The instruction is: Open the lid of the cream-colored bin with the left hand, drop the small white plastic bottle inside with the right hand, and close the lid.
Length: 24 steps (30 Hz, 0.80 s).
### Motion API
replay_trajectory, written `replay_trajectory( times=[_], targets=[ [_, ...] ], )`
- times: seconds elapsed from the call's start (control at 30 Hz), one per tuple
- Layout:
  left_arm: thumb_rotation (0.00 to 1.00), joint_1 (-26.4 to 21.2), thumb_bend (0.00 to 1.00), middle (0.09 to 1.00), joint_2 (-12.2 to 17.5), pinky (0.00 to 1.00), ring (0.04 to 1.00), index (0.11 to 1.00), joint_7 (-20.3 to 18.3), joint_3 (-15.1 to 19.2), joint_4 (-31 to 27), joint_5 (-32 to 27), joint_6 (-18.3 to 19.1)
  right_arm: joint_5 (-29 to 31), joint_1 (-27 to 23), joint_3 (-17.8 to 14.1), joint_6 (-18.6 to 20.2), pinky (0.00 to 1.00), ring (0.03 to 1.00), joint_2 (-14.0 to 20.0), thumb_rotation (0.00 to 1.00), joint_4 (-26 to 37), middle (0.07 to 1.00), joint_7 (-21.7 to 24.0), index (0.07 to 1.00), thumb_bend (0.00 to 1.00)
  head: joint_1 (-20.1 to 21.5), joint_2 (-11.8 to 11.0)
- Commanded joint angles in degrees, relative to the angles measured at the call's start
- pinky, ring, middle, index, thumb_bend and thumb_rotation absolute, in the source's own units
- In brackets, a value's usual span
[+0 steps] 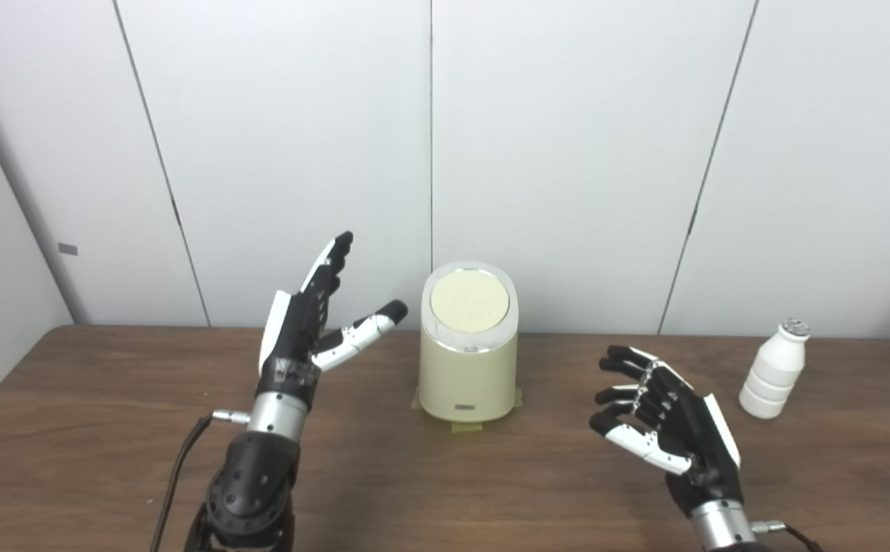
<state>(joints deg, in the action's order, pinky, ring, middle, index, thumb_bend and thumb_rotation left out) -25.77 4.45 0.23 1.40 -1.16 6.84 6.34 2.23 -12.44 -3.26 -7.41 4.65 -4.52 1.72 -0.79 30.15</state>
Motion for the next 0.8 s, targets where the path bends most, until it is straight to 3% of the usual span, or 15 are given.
replay_trajectory(
  times=[0.0, 0.43, 0.57, 0.77],
  targets=[
    [0.35, -3.7, 0.88, 0.999, 0.1, 0.97, 1.0, 1.0, 0.7, -0.5, 0.5, 1.3, 0.7, -0.2, -2.2, -0.1, -1.5, 0.46, 0.555, 0.3, 0.29, 1.3, 0.721, -0.2, 0.72, 0.81, 0.1, 0.0],
    [0.32, -14.6, 0.95, 1.0, 1.5, 1.0, 1.0, 1.0, 3.3, -5.8, 12.1, 10.5, 1.2, -0.4, -2.3, -0.2, -1.3, 0.46, 0.57, -0.6, 0.29, 1.8, 0.727, -0.7, 0.727, 0.82, 0.8, 0.3],
    [0.28, -16.9, 0.94, 1.0, 1.9, 0.9, 1.0, 1.0, 4.6, -7.6, 15.5, 14.0, 0.4, -0.2, -2.5, -0.2, -2.1, 0.44, 0.556, -0.7, 0.27, 1.4, 0.722, -0.8, 0.726, 0.8, 0.9, 0.3],
    [0.24, -19.5, 0.94, 1.0, 2.5, 0.99, 1.0, 1.0, 5.5, -10.3, 19.5, 18.1, 0.6, 0.1, -2.8, -0.2, -2.6, 0.44, 0.56, -0.9, 0.27, 1.2, 0.719, -0.8, 0.729, 0.81, 1.3, 0.4]
  ],
)
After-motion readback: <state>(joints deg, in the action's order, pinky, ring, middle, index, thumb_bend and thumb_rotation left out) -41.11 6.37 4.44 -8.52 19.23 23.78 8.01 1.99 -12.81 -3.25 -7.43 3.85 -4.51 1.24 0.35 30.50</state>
